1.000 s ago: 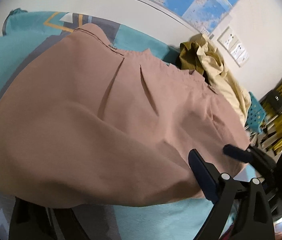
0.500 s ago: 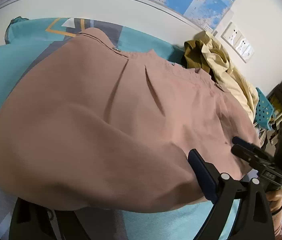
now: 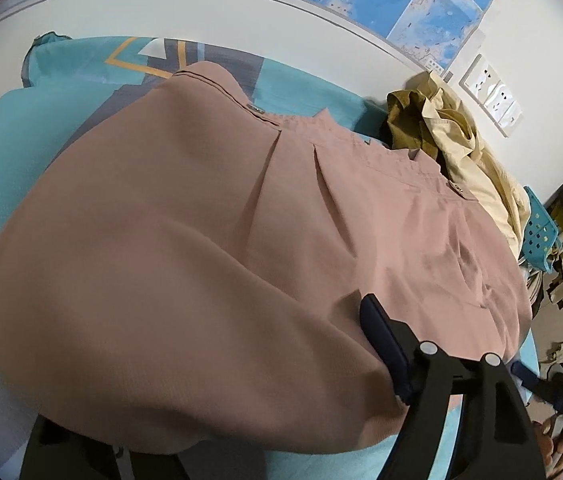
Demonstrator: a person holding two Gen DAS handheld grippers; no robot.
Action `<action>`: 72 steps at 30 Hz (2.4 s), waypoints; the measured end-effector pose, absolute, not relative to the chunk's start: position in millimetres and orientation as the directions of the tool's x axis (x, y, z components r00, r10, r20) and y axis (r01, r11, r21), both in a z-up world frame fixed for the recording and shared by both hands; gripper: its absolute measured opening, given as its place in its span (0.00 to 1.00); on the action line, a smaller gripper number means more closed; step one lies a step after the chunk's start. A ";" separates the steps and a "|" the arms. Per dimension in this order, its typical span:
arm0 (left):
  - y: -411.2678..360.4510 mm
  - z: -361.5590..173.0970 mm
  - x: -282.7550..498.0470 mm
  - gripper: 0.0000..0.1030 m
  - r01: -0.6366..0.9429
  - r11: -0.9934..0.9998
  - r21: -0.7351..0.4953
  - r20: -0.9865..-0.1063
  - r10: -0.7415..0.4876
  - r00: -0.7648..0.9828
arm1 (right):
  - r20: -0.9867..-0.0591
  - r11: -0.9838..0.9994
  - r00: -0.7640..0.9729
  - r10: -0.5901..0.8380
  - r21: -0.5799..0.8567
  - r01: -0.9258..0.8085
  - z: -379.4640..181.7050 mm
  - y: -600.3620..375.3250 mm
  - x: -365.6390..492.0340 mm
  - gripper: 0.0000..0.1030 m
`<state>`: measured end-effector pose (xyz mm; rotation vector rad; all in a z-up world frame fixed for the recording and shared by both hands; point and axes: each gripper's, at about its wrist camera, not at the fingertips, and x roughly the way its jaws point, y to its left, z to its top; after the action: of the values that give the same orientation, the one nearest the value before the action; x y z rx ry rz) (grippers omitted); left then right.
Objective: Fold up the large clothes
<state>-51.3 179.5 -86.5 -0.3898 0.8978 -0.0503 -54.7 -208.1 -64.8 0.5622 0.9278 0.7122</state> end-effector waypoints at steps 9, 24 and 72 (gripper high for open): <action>179.6 -86.1 -49.0 0.74 -0.128 0.929 -0.346 -0.761 -0.198 0.618 | -0.566 0.714 0.483 0.668 0.671 -0.201 -70.9 -205.7 -41.2 0.77; 182.2 -86.8 -48.8 0.75 -0.140 0.916 -0.377 -0.744 -0.209 0.635 | -0.553 0.775 0.616 0.561 0.612 -0.157 -69.4 -180.6 -13.1 0.87; 221.7 -71.9 -40.8 0.47 -0.207 0.911 -0.356 -0.765 -0.157 0.624 | -0.531 0.663 0.427 0.732 0.698 -0.268 -67.4 -137.8 55.0 0.37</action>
<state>-40.8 221.7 -71.9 -0.4383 0.9038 0.0301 55.0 -137.8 -67.4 0.5713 0.9319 0.6686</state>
